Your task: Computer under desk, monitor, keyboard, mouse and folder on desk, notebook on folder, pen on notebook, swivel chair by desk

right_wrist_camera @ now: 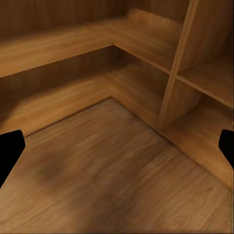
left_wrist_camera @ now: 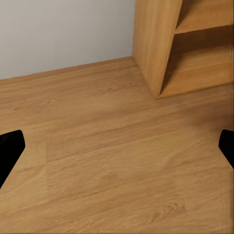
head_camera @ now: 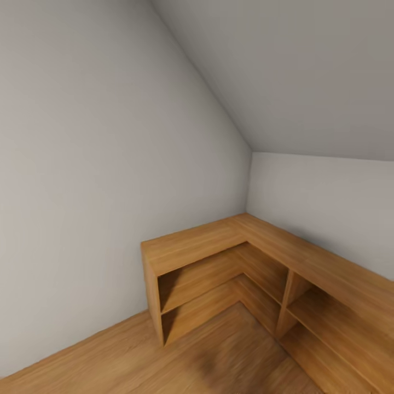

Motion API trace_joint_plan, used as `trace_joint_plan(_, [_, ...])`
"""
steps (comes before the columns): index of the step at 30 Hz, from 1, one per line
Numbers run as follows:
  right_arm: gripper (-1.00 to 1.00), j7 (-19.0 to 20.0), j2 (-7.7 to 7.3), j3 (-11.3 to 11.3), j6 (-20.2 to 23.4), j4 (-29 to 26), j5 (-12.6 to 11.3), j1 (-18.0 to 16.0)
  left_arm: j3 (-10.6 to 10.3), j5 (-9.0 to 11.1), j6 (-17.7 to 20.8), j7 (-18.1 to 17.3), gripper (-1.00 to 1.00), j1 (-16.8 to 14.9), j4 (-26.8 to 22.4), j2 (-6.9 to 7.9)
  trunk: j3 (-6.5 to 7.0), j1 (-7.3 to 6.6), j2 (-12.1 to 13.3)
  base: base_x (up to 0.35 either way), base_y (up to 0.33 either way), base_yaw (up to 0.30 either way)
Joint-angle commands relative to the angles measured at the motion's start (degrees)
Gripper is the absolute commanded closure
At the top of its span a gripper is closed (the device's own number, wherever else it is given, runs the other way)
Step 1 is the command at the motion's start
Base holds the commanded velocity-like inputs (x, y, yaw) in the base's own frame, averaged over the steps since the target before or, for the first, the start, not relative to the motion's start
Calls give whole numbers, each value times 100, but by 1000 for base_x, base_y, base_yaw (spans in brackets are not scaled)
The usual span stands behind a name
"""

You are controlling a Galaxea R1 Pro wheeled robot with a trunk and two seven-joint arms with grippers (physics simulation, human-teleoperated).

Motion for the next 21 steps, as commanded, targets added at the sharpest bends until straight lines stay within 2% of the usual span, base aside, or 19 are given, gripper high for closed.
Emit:
trace_joint_plan(1, [-100, -24, 3, 49, -10, 11, -29, -7, -49, 48, -9, 29, -100, 2, -11, 5, -6, 1, -5, 61, 6, -265])
trace_joint_plan(9, [-100, -30, 10, 32, 62, 7, -49, -7, -49, 50, -8, 32, -100, 2, -11, 9, -7, 1, -5, 227, 62, -266])
trace_joint_plan(17, [-100, -47, 24, 11, 458, -25, -90, -7, -49, 51, -8, 33, -100, 2, -11, 13, -40, 1, -5, 288, 91, -219])
trace_joint_plan(21, [-100, -54, 23, 1, 563, -42, -109, -7, -47, 51, -8, 33, -100, 2, -11, 10, -69, 1, -5, 132, 47, -148])
